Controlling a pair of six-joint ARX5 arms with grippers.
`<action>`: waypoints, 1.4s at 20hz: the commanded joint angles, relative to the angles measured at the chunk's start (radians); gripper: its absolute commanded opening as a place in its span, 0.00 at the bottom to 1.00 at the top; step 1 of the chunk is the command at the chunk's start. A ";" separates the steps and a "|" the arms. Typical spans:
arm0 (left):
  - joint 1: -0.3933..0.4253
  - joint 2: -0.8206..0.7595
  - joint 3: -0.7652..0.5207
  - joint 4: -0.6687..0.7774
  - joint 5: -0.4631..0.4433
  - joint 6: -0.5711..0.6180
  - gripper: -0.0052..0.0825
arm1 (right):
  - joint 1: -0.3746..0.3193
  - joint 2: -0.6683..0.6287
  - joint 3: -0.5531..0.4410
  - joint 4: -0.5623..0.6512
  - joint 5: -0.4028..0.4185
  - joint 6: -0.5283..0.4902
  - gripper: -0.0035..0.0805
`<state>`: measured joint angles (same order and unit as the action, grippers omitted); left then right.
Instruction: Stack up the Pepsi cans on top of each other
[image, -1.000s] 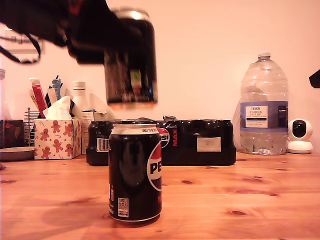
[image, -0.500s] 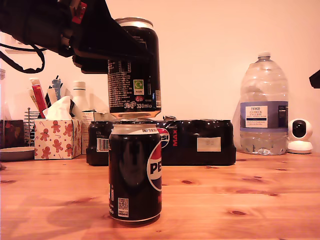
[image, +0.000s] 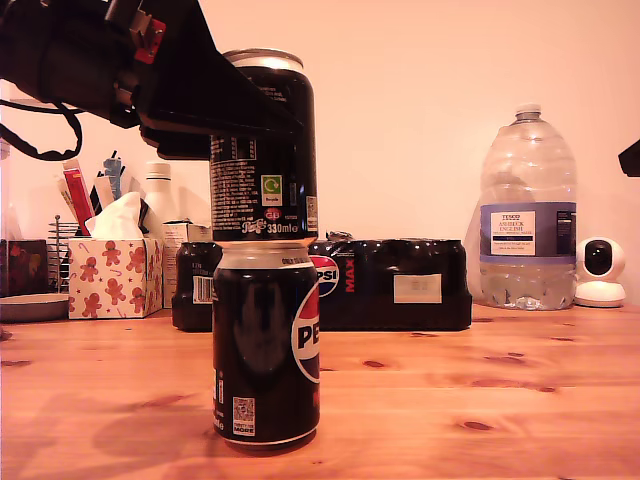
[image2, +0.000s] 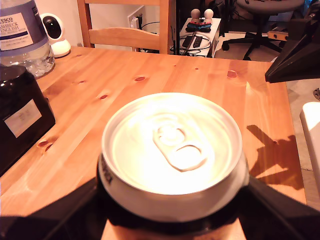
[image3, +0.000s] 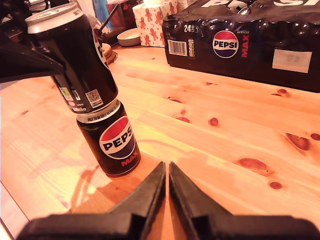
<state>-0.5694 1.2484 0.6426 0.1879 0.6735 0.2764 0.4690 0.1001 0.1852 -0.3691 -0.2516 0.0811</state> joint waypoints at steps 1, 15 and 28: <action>-0.003 0.002 -0.006 0.018 0.007 0.011 0.53 | 0.002 0.002 -0.015 0.006 0.000 0.002 0.03; -0.003 0.001 -0.005 0.016 -0.012 -0.042 0.96 | 0.002 0.002 -0.015 0.005 0.000 0.002 0.03; -0.016 -0.088 0.055 0.085 -0.009 -0.042 0.96 | 0.002 0.002 -0.015 0.007 0.000 0.002 0.03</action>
<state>-0.5823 1.1744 0.6651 0.2600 0.6609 0.2386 0.4690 0.1001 0.1856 -0.3691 -0.2520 0.0807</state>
